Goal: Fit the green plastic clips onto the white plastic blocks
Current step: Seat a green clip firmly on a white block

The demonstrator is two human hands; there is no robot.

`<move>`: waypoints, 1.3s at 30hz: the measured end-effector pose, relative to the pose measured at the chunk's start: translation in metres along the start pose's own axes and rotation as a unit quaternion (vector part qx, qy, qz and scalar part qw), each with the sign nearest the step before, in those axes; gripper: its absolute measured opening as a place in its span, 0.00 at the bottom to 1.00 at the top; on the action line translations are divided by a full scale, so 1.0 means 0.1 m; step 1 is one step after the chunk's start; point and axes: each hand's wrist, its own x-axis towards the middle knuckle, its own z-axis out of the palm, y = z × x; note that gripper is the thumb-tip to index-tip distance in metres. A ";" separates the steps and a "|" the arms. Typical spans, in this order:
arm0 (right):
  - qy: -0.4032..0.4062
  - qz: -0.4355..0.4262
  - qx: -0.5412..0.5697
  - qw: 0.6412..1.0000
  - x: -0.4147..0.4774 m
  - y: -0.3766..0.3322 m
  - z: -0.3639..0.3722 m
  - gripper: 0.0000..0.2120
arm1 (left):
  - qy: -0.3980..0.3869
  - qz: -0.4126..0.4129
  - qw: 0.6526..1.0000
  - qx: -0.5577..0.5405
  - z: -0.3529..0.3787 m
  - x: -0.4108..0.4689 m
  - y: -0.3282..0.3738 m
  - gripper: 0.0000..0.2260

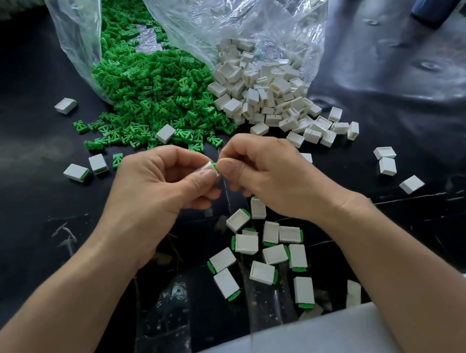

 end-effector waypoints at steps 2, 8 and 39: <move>-0.016 0.009 -0.007 1.000 -0.01 -0.01 0.00 0.12 | 0.000 0.003 1.000 0.005 0.00 0.00 0.00 0.09; -0.040 -0.047 -0.063 0.996 -0.04 -0.05 -0.01 0.11 | -0.034 0.020 0.998 0.046 -0.05 -0.02 0.00 0.07; -0.165 0.133 0.426 0.880 -0.07 -0.19 0.05 0.21 | -0.076 0.089 0.989 -0.091 0.00 -0.02 -0.01 0.10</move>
